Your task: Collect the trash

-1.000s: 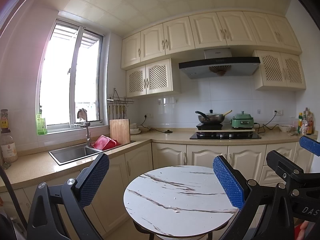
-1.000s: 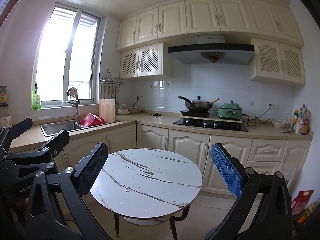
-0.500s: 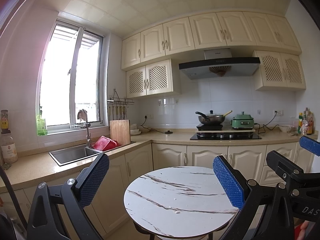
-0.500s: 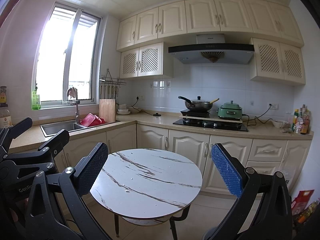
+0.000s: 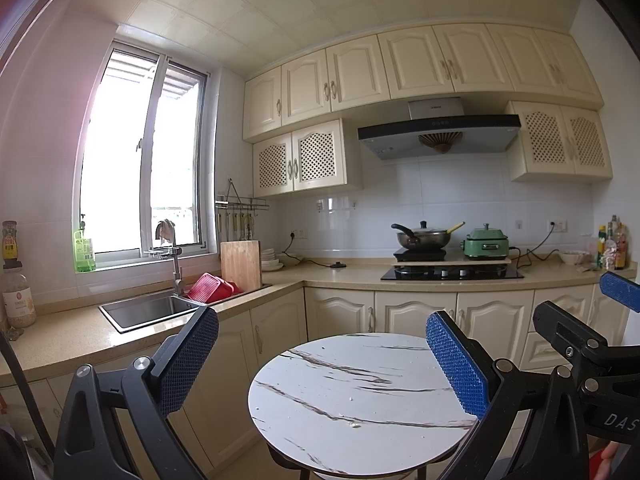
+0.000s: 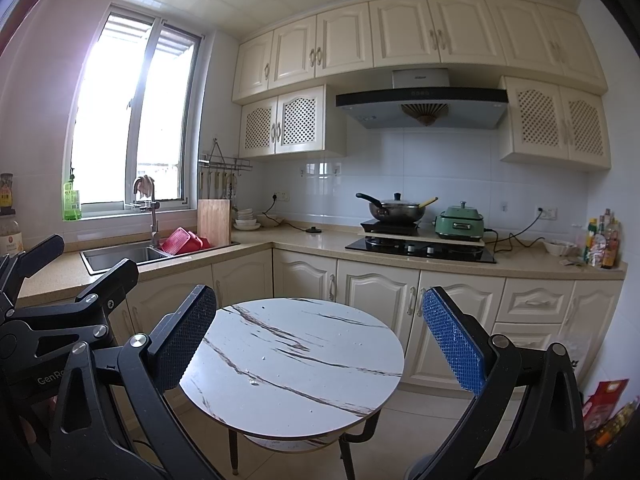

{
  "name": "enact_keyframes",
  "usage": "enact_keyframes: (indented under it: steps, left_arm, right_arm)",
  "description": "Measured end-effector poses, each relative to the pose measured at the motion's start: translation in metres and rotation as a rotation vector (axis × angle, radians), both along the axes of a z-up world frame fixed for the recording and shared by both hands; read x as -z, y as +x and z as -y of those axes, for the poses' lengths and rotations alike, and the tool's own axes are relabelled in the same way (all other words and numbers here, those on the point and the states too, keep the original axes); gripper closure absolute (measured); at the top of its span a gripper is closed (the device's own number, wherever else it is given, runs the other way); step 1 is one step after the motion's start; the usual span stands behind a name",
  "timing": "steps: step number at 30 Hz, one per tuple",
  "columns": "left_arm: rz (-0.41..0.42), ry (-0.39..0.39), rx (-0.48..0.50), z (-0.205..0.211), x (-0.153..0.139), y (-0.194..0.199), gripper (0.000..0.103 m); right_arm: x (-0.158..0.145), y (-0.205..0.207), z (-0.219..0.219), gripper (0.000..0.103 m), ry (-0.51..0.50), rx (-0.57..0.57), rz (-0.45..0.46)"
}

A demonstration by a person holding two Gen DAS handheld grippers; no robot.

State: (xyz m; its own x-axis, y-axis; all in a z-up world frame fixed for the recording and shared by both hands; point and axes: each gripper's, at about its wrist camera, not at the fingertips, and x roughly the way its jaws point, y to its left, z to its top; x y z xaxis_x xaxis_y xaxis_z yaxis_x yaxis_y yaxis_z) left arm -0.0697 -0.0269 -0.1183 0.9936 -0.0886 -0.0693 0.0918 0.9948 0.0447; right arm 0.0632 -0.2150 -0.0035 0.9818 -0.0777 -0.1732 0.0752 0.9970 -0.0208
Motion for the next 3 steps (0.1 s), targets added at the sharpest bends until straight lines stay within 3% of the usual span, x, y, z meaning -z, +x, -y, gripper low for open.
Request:
enact_keyframes:
  steps: [3]
  left_arm:
    - [0.001,0.001,-0.002,0.0009,-0.0002,-0.0001,0.001]
  right_arm:
    - [0.0000,0.0013,0.0010,0.000,0.002,0.001,-0.001]
